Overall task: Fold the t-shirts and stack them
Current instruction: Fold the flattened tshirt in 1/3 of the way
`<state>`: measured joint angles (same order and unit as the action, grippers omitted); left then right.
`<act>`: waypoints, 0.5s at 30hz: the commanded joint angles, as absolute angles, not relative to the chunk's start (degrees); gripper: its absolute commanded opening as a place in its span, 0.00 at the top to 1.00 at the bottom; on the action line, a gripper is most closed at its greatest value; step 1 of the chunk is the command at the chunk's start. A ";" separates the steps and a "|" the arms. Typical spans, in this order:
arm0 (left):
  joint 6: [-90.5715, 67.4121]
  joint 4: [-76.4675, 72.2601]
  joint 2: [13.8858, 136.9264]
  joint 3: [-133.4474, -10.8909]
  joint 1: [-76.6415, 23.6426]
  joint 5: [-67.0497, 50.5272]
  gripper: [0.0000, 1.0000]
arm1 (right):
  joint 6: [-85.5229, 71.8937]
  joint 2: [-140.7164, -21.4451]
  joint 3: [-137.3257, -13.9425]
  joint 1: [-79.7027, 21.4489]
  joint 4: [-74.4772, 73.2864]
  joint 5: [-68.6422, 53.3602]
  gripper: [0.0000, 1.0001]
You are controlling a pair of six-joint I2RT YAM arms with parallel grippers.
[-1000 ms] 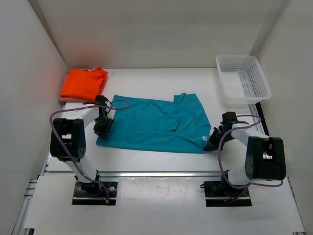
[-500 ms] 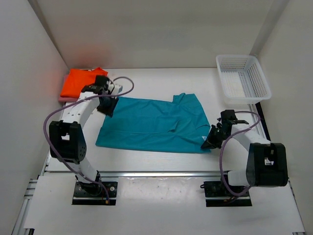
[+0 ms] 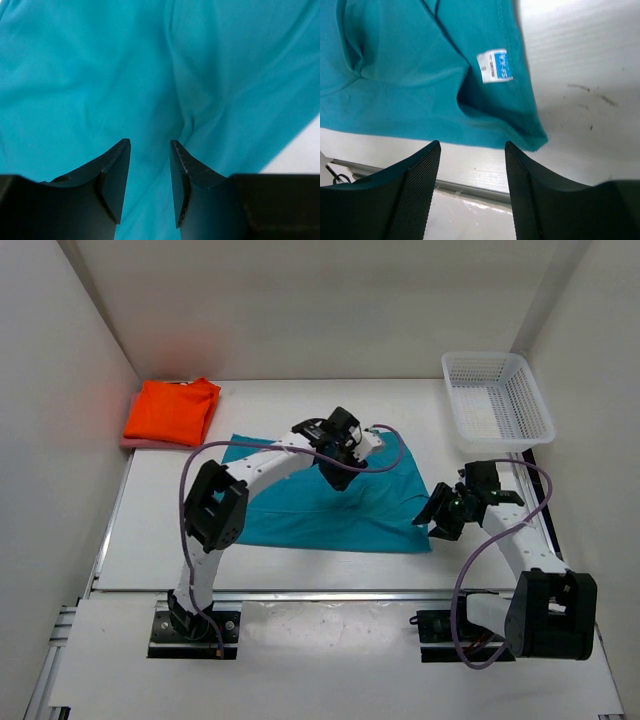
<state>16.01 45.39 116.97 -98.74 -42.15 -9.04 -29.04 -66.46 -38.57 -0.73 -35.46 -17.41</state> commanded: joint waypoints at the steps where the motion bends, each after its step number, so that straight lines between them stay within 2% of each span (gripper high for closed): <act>1: 14.50 42.10 119.07 -105.11 -43.76 -10.29 0.51 | -26.99 -68.72 -38.58 -0.09 -30.07 -16.43 0.40; 15: 14.94 42.71 123.75 -103.27 -46.93 -11.95 0.48 | -26.98 -70.04 -31.20 -0.09 -22.32 -19.33 0.38</act>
